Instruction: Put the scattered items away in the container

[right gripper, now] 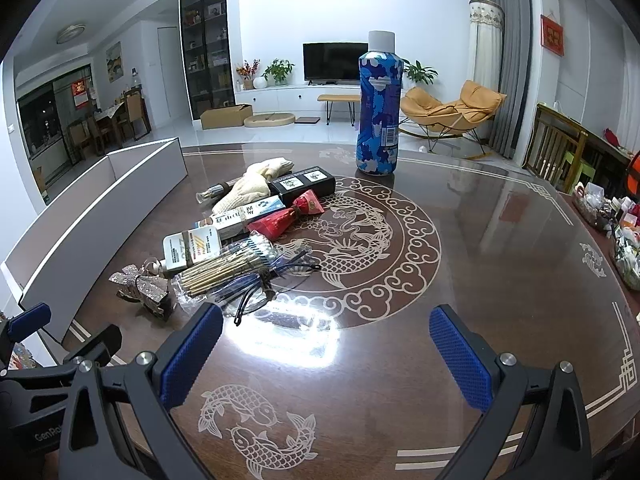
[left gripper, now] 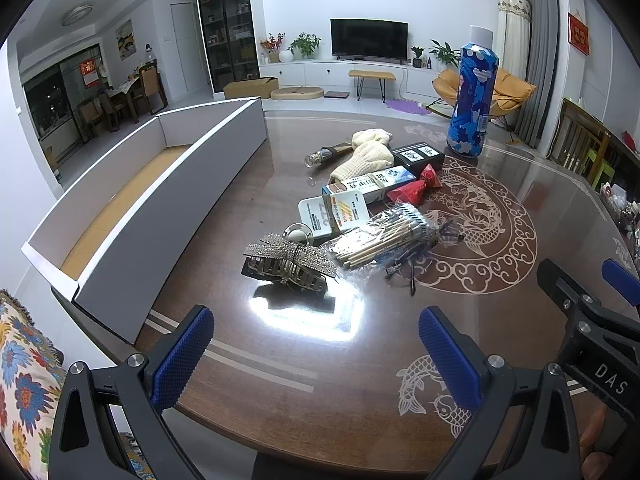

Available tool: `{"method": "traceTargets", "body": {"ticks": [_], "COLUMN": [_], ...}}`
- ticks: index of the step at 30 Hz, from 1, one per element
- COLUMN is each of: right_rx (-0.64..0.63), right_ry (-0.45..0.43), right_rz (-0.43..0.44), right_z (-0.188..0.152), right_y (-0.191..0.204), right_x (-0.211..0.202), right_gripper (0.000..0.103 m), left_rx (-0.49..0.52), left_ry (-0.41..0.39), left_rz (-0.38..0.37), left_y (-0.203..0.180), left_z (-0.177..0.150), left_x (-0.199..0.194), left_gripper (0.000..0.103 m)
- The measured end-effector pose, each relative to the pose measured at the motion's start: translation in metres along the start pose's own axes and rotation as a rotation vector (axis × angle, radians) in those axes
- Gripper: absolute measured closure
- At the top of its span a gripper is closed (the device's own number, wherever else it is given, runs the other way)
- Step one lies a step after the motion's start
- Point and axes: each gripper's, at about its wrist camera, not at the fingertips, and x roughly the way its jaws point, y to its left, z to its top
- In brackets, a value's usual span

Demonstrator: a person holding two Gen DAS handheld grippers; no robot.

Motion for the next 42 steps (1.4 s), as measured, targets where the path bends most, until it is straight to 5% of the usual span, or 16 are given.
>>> {"method": "traceTargets", "body": {"ticks": [13, 26, 42], "right_rx": [-0.006, -0.127, -0.155], "right_ry": [0.025, 0.107, 0.128], "right_rz": [0.022, 0.013, 0.003], "right_z": [0.001, 0.009, 0.015], "right_y": [0.000, 0.048, 0.061], "right_x": [0.008, 0.047, 0.064], "right_gripper": [0.000, 0.000, 0.000], "left_rx": [-0.006, -0.028, -0.030], "left_ry": [0.043, 0.155, 0.180], "left_rz": [0.016, 0.045, 0.044], "left_y": [0.010, 0.037, 0.042], "left_z": [-0.008, -0.023, -0.025], "left_x": [0.021, 0.065, 0.076], "left_gripper": [0.000, 0.000, 0.000]}}
